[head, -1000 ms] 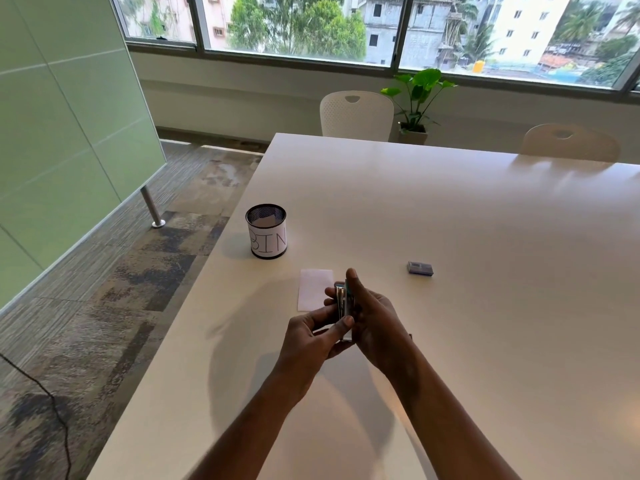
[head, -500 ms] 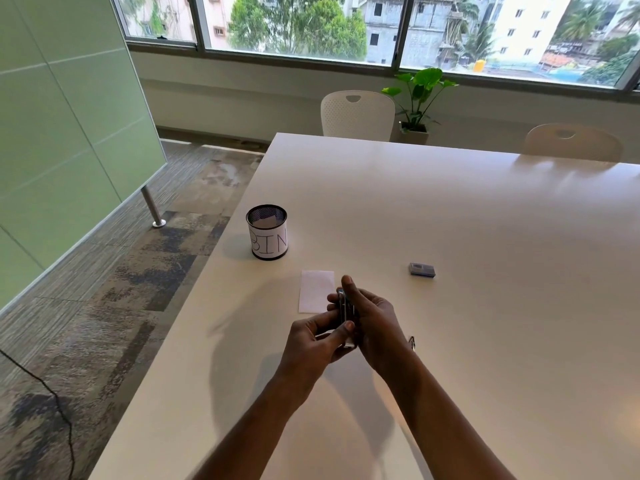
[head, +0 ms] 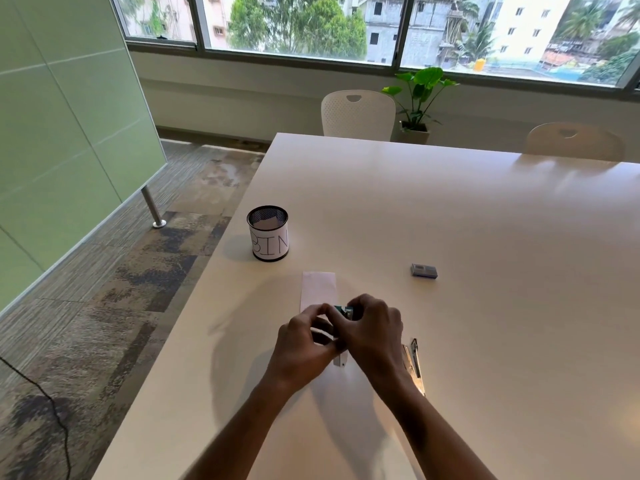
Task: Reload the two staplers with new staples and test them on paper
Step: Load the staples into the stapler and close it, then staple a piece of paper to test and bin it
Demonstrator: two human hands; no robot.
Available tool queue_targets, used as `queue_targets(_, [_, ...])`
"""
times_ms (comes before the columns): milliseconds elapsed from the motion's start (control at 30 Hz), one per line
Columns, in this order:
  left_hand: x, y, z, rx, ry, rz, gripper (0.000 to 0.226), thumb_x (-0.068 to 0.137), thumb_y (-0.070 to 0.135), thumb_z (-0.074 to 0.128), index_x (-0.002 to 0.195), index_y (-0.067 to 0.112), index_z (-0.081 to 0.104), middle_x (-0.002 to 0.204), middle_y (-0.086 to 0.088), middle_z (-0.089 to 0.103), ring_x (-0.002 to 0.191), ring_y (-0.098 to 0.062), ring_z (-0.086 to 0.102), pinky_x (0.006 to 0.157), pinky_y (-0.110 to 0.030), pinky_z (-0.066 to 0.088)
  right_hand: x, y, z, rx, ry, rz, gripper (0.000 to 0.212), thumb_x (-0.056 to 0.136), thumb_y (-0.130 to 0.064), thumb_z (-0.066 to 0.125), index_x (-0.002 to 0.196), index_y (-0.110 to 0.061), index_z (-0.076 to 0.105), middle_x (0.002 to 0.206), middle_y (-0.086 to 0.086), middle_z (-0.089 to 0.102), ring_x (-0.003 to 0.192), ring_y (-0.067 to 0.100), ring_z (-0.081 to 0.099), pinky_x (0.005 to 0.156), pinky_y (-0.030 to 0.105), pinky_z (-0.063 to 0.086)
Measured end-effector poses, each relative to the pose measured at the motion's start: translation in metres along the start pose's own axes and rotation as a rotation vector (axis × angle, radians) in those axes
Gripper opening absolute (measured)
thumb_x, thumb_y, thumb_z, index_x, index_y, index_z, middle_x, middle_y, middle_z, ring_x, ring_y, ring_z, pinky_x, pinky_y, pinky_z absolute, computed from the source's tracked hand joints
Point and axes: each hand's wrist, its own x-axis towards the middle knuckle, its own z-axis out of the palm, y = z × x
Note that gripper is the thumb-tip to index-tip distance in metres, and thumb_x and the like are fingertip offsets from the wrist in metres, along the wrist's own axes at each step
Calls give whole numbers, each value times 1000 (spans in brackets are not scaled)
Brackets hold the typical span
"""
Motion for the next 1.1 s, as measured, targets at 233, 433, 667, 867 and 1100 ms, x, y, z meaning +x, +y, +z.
queue_targets(233, [-1, -13, -15, 118, -77, -5, 58, 73, 25, 85, 122, 35, 56, 103, 9, 70, 81, -4, 72, 79, -25, 61, -4, 4, 20, -191, -135, 9, 54, 78, -66, 61, 72, -12, 59, 63, 4, 60, 60, 25, 64, 52, 34, 50])
queue_targets(433, [1, -13, -21, 297, -82, -18, 59, 72, 37, 83, 125, 33, 59, 111, 8, 58, 88, -7, 59, 72, -11, 46, -6, 9, 33, -194, -164, 2, 56, 74, -67, 67, 78, -12, 64, 67, 4, 61, 63, 24, 63, 53, 34, 47])
queue_targets(667, [5, -22, -20, 389, -121, -53, 61, 75, 43, 77, 131, 27, 60, 121, 4, 52, 116, -14, 50, 98, -25, 46, -10, 14, 39, -183, -161, -7, 53, 75, -64, 68, 71, -11, 65, 66, 3, 59, 61, 19, 58, 52, 28, 40])
queue_targets(867, [7, -22, -27, 381, -166, -63, 66, 74, 44, 80, 133, 25, 59, 121, 5, 54, 108, -12, 56, 94, -25, 50, -5, 12, 30, -167, -257, 23, 60, 70, -71, 70, 70, -11, 68, 66, 7, 65, 63, 22, 61, 55, 37, 47])
queue_targets(1100, [31, -11, -46, 269, 14, -80, 72, 74, 41, 82, 137, 28, 51, 115, 5, 60, 97, -8, 59, 77, -19, 51, 39, 15, 15, -11, -200, 120, 55, 80, -57, 73, 109, -10, 70, 93, 6, 74, 89, 21, 69, 81, 39, 57])
